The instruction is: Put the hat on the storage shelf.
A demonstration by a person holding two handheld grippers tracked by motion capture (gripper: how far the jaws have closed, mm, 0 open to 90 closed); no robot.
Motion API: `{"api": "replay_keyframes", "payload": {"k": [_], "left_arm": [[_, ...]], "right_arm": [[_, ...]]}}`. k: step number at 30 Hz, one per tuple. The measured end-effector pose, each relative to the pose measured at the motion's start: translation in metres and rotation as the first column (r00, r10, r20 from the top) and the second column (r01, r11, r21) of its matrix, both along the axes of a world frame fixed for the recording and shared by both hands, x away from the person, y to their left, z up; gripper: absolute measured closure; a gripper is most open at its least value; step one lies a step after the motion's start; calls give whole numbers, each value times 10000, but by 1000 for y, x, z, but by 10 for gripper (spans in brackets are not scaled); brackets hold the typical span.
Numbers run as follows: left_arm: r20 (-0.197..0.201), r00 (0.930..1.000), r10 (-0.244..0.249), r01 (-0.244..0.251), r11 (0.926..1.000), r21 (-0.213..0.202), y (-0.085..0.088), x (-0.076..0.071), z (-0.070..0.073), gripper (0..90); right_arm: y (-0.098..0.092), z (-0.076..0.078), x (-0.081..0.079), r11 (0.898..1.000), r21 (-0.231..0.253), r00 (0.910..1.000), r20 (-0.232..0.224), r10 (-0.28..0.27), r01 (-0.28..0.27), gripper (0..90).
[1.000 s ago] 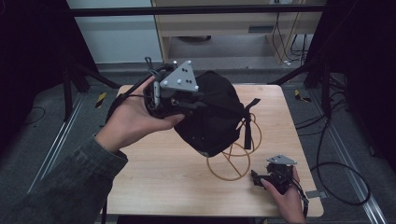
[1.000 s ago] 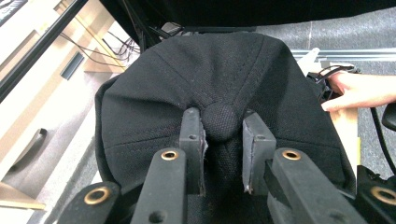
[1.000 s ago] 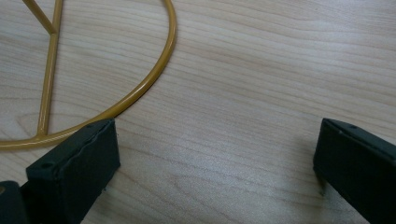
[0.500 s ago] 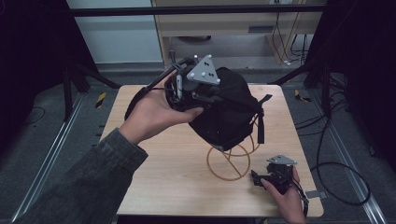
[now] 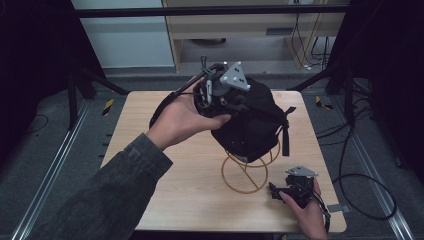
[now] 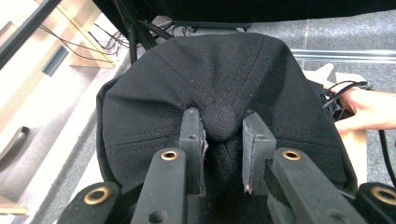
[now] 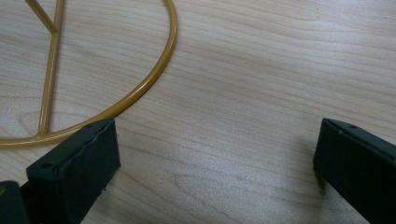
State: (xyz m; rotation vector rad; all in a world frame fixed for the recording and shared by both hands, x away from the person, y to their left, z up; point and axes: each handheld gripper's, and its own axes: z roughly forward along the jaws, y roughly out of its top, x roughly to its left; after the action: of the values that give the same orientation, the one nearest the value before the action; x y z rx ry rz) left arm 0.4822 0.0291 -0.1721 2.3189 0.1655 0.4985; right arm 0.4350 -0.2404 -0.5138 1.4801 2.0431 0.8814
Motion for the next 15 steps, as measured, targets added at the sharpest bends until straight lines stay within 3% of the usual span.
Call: {"api": "replay_keyframes", "payload": {"k": [7, 15], "left_arm": [[-116, 9999, 10, -8, 9999, 144, -9, 3, -4, 733], [-424, 9991, 20, 6, 9982, 595, -22, 9, -19, 733]], "right_arm": [[0, 0, 0, 10000, -7, 10000, 5, 13, -13, 6], [0, 0, 0, 10000, -22, 10000, -15, 4, -4, 6]]}}
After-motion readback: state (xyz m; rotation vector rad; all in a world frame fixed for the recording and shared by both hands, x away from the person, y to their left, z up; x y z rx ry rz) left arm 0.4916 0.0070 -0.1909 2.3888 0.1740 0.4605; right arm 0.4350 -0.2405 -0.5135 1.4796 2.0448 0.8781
